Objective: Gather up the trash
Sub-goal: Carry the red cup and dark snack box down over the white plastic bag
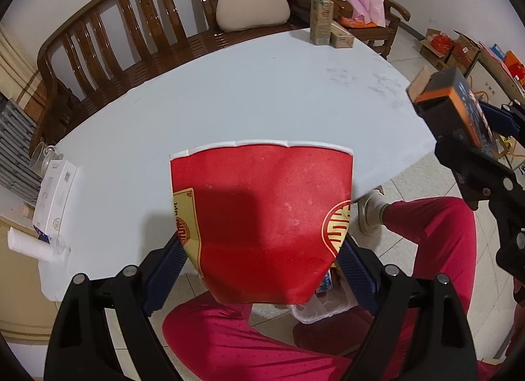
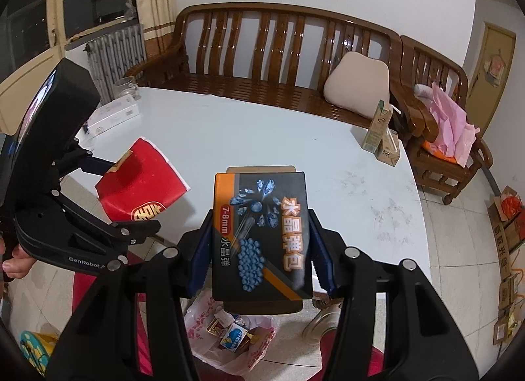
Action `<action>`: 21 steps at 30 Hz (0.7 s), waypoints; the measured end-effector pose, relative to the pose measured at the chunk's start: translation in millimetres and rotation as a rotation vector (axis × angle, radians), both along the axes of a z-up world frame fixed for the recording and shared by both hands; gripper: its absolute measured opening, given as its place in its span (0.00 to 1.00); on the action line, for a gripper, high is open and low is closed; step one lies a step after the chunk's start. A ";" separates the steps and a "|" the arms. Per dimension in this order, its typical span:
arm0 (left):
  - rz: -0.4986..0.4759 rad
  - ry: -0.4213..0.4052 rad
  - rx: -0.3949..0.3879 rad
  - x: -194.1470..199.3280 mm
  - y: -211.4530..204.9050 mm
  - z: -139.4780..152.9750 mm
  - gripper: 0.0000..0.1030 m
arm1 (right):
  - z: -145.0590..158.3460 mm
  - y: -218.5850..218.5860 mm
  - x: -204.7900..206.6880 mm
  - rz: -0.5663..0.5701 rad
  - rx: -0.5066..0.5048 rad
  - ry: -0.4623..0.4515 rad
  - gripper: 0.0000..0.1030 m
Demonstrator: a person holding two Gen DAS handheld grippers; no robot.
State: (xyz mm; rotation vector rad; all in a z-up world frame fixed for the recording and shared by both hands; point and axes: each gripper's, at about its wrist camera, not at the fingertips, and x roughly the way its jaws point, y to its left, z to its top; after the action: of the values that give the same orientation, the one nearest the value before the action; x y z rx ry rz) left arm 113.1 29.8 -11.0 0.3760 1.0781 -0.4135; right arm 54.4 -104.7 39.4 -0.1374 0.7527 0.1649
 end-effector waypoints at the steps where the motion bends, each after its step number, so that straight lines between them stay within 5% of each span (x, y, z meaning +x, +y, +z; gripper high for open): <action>1: 0.000 -0.004 -0.001 -4.3 0.6 0.1 0.82 | 0.5 2.3 -5.4 0.004 -0.004 -0.004 0.51; 21: 0.016 0.022 -0.016 -61.6 14.2 -25.7 0.83 | -16.5 25.3 -67.7 0.061 -0.039 -0.004 0.51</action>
State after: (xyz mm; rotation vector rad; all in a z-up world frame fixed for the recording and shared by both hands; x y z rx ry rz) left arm 51.5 44.0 -36.7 0.3494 1.0981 -0.4130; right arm -13.4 -79.3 22.9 -0.1984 0.7480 0.2081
